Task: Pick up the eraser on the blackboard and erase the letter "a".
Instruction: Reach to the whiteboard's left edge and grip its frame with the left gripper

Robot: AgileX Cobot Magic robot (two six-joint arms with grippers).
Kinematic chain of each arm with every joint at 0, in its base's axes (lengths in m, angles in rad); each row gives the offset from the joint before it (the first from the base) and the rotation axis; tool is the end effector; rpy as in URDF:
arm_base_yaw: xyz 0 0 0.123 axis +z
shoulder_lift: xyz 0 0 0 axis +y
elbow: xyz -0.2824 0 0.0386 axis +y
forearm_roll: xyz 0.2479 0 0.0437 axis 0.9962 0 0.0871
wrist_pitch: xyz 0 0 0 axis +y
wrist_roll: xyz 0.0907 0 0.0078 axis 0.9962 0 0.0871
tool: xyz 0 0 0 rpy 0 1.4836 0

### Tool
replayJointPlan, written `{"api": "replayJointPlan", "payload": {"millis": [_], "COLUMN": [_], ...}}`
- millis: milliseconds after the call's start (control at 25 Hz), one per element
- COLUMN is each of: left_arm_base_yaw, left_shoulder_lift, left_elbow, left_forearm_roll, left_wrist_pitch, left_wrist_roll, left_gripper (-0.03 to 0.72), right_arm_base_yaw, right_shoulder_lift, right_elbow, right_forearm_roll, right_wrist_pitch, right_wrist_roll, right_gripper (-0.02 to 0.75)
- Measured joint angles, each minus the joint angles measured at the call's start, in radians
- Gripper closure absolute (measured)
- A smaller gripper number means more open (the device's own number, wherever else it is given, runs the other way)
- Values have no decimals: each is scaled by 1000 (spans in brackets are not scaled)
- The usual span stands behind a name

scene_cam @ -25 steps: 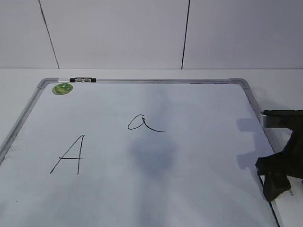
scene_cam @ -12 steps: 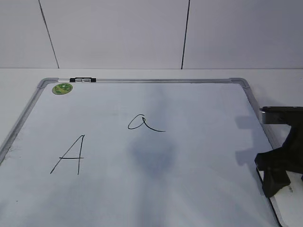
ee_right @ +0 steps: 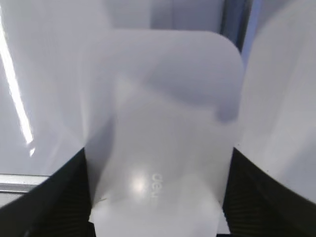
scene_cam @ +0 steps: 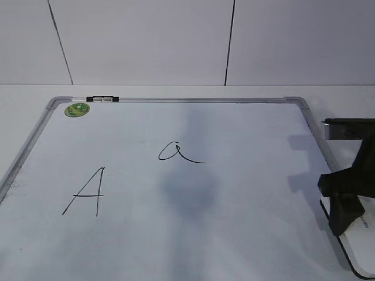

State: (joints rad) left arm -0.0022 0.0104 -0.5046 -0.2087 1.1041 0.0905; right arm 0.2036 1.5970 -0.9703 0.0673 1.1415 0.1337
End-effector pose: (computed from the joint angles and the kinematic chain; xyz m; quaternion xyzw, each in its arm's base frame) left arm -0.0067 -0.0168 0.2765 0.0459 0.8599 -0.0819 0.5018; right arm 0.2558 0.0585 0.2040 0.0192 -0.9979 -0.0201 0.0593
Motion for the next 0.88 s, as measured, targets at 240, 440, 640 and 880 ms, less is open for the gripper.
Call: {"api": "replayJointPlan", "payload": {"millis": [240, 440, 640, 880], "left_arm_base_yaw": [0, 0, 0, -11], "left_shoulder_lift": [0, 7, 133, 430], "left_elbow": [0, 0, -11, -88], "left_forearm_roll": [0, 0, 0, 0], "left_wrist_pitch": [0, 0, -30, -215], "left_wrist_roll": [0, 0, 0, 0], "left_gripper": [434, 434, 418, 413], "right_arm_base_yaw": [0, 0, 0, 0], "right_shoulder_lift": [0, 0, 0, 0], "right_elbow": [-44, -94, -115, -115], "right_forearm_roll": [0, 0, 1, 1], "right_wrist_pitch": [53, 55, 58, 66], "right_wrist_roll": [0, 0, -2, -23], "right_gripper": [176, 176, 176, 176]}}
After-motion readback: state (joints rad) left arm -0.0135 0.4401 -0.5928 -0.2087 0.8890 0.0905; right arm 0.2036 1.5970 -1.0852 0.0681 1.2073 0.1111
